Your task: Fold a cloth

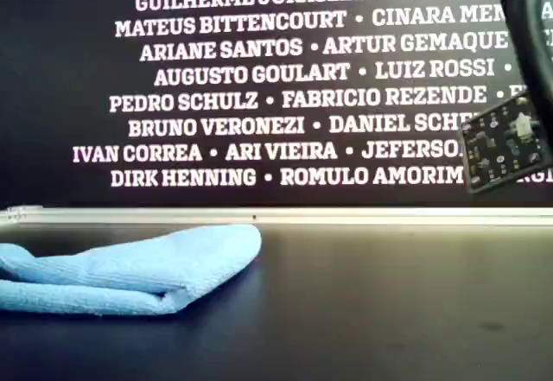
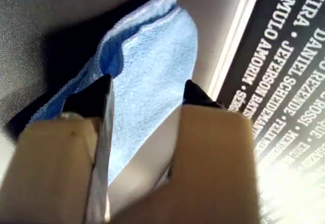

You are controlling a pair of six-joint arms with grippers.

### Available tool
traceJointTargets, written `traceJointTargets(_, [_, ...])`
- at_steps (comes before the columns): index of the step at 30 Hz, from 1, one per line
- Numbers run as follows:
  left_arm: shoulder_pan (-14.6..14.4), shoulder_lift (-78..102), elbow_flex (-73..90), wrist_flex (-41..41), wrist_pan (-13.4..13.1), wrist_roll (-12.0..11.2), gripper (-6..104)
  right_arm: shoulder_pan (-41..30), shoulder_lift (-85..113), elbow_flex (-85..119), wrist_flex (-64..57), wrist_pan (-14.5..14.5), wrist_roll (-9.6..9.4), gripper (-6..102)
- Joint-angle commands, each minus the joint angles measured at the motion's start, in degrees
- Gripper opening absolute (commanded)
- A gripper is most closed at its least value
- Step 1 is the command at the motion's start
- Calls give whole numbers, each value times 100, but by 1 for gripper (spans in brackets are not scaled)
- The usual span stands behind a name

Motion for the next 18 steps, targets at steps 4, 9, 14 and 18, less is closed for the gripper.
traceJointTargets(4, [123, 79, -70, 0, 9, -18, 49, 18, 1134, 79, 1292, 26, -18, -1])
traceJointTargets(9, [123, 79, -70, 0, 9, -18, 49, 18, 1925, 79, 2707, 0, -9, -1])
traceJointTargets(14, [123, 79, -70, 0, 9, -18, 49, -88, 2197, 79, 3164, 35, -9, -1])
traceJointTargets(18, [123, 79, -70, 0, 9, -18, 49, -88, 2408, 79, 3243, 35, -9, -1])
